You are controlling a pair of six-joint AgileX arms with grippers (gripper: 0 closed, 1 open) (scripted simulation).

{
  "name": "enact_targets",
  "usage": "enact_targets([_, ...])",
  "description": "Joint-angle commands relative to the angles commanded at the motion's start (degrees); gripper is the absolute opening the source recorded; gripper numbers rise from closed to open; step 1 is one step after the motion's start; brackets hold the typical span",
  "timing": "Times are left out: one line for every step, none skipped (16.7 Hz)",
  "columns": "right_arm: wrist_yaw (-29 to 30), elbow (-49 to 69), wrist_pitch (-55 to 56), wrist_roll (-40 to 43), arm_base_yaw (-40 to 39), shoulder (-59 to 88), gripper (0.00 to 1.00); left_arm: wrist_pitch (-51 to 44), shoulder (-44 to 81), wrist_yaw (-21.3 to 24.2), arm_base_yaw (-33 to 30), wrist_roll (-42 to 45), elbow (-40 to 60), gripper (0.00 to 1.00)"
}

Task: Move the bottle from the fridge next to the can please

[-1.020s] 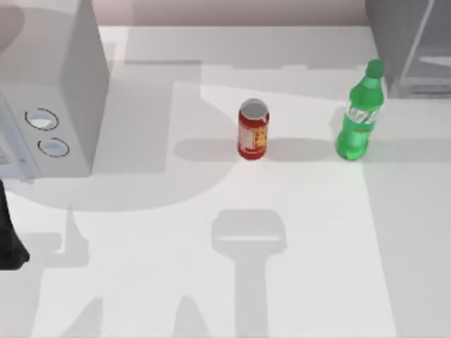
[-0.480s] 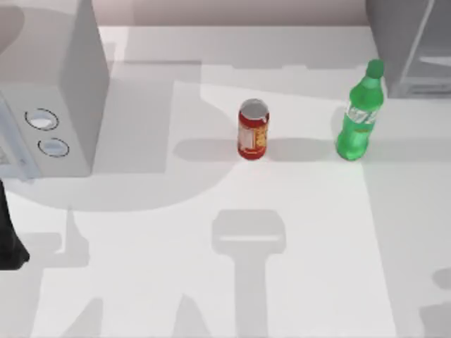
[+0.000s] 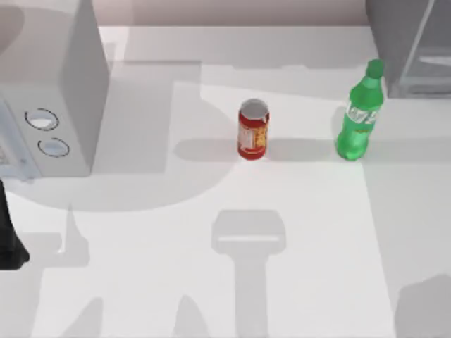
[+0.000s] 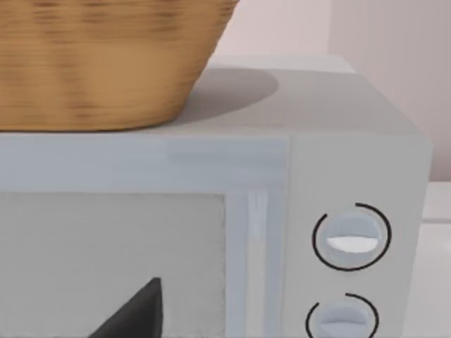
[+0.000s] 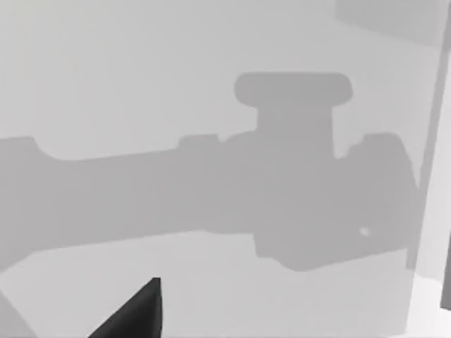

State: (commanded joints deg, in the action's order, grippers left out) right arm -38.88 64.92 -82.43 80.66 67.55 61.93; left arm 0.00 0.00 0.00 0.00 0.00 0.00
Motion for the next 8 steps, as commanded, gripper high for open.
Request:
enact_targets([-2.3, 1.7, -0.3, 6.1, 5.6, 6.3, 1.00, 0.0, 0.0, 0.0, 0.0, 0.0, 0.0, 1.00])
enact_targets([-4.5, 3.4, -0.7, 11.7, 10.8, 12.3, 1.00, 0.0, 0.0, 0.0, 0.0, 0.0, 0.0, 1.00])
enact_targets([-6.4, 4.9, -1.0, 16.7, 15.5, 17.8, 1.00, 0.0, 0.0, 0.0, 0.0, 0.0, 0.0, 1.00])
enact_targets([-8.2, 6.2, -1.3, 21.1, 19.9, 22.8, 1.00, 0.0, 0.0, 0.0, 0.0, 0.0, 0.0, 1.00])
enact_targets([-9.8, 7.4, -1.7, 25.0, 23.8, 27.2, 1.00, 0.0, 0.0, 0.0, 0.0, 0.0, 0.0, 1.00])
enact_targets([-11.2, 8.5, -1.9, 28.4, 27.2, 31.1, 1.00, 0.0, 0.0, 0.0, 0.0, 0.0, 0.0, 1.00])
enact_targets([-12.3, 9.4, -2.2, 31.1, 30.0, 34.4, 1.00, 0.0, 0.0, 0.0, 0.0, 0.0, 0.0, 1.00])
enact_targets([-13.3, 10.2, -2.5, 33.4, 32.3, 37.2, 1.00, 0.0, 0.0, 0.0, 0.0, 0.0, 0.0, 1.00])
